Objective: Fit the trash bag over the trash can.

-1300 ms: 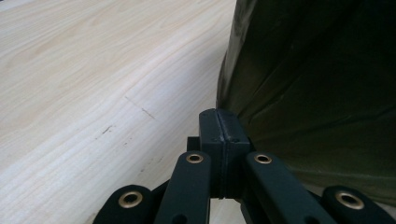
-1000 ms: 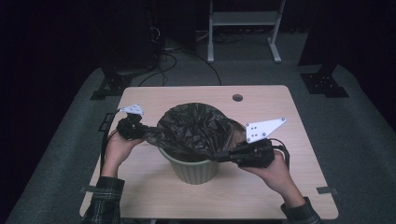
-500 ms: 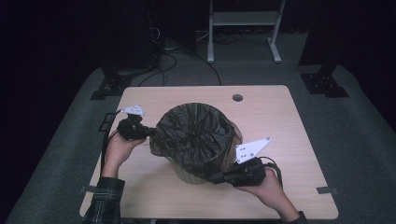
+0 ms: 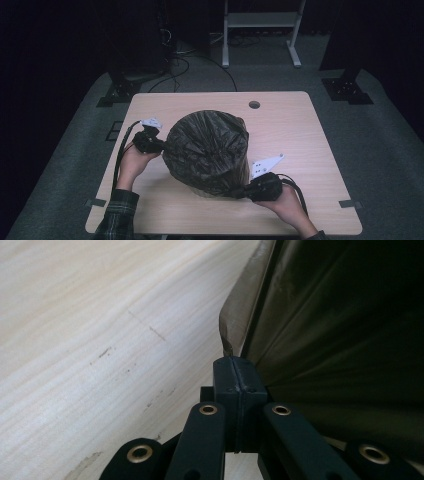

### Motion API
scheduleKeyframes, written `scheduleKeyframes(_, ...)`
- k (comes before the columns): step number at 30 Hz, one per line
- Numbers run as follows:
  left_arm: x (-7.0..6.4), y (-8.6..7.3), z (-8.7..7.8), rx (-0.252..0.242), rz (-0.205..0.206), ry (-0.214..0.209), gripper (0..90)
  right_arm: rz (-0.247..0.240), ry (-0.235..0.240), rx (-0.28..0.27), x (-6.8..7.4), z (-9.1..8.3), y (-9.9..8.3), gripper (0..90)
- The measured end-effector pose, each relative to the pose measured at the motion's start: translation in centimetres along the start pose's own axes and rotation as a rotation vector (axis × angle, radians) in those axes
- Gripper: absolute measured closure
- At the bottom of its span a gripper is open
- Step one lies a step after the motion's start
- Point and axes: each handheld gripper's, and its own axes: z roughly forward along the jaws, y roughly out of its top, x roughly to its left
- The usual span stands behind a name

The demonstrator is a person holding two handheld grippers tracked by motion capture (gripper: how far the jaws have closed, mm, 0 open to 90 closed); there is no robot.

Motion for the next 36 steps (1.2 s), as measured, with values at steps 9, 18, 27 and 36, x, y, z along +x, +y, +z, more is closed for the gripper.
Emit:
scheduleKeyframes(9, 0.5, -0.9, 2.3, 0.061, -0.016, -0.001, 89.9, 0.082, -0.055, 0.043, -2.7, 0.2, -2.3, 90.0)
scheduleKeyframes(18, 0.7, -1.9, 3.9, 0.103, -0.035, -0.004, 89.9, 0.096, -0.096, 0.08, -3.6, 0.4, -3.2, 90.0)
scheduleKeyframes(27, 0.6, -2.1, 4.1, 0.112, -0.03, -0.004, 89.8, 0.098, -0.112, 0.098, -3.8, 0.7, -3.5, 90.0)
scheduleKeyframes(36, 0.3, -1.4, 1.4, -0.004, -0.032, 0.034, 67.9, 0.073, -0.174, 0.079, -3.3, -0.1, -2.9, 74.4)
